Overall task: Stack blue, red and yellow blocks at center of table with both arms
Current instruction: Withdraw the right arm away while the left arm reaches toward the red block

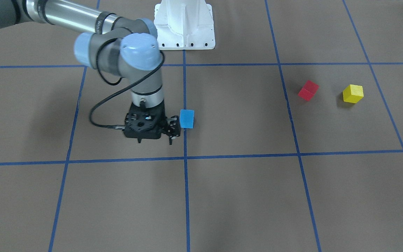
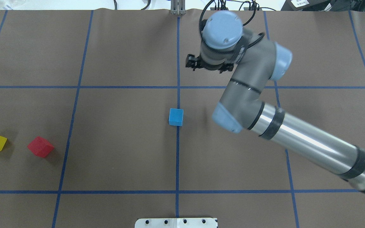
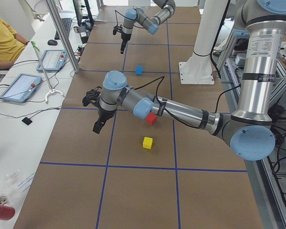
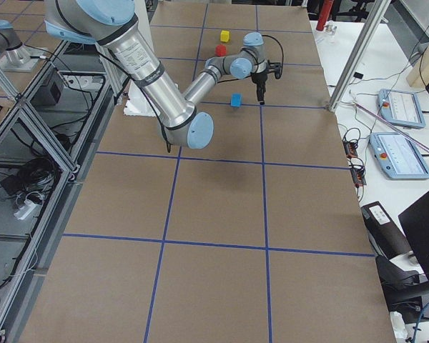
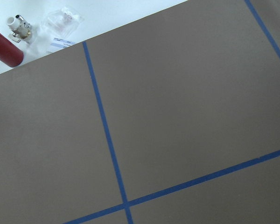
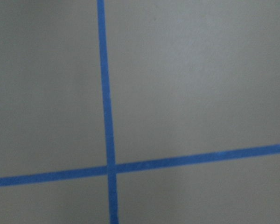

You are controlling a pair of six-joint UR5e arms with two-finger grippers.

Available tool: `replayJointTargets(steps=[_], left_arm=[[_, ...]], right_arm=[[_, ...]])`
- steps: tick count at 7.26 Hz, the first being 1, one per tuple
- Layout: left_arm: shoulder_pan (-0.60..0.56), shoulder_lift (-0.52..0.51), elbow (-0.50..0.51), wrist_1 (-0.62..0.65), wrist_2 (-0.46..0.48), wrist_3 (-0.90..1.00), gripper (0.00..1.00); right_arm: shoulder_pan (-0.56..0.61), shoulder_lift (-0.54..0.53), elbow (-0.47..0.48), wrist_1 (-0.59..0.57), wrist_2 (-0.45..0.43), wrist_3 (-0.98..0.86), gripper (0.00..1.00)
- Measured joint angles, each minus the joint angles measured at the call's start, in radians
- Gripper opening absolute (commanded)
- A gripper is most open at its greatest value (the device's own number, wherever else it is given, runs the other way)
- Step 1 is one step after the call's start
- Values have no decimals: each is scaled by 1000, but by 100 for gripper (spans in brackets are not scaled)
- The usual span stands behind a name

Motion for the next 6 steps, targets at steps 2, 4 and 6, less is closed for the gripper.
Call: replayJointTargets(steps=[2, 4, 6], left_arm=[[176, 4, -4, -173, 7, -213, 100], [334, 58, -5, -327, 18, -318, 100], [471, 134, -8, -469, 61, -353, 100]], right_arm=[[286, -170, 85, -15, 221, -372, 100], [505, -344, 105, -11, 339, -749, 100], [672, -497, 111, -4, 452, -1043, 100]])
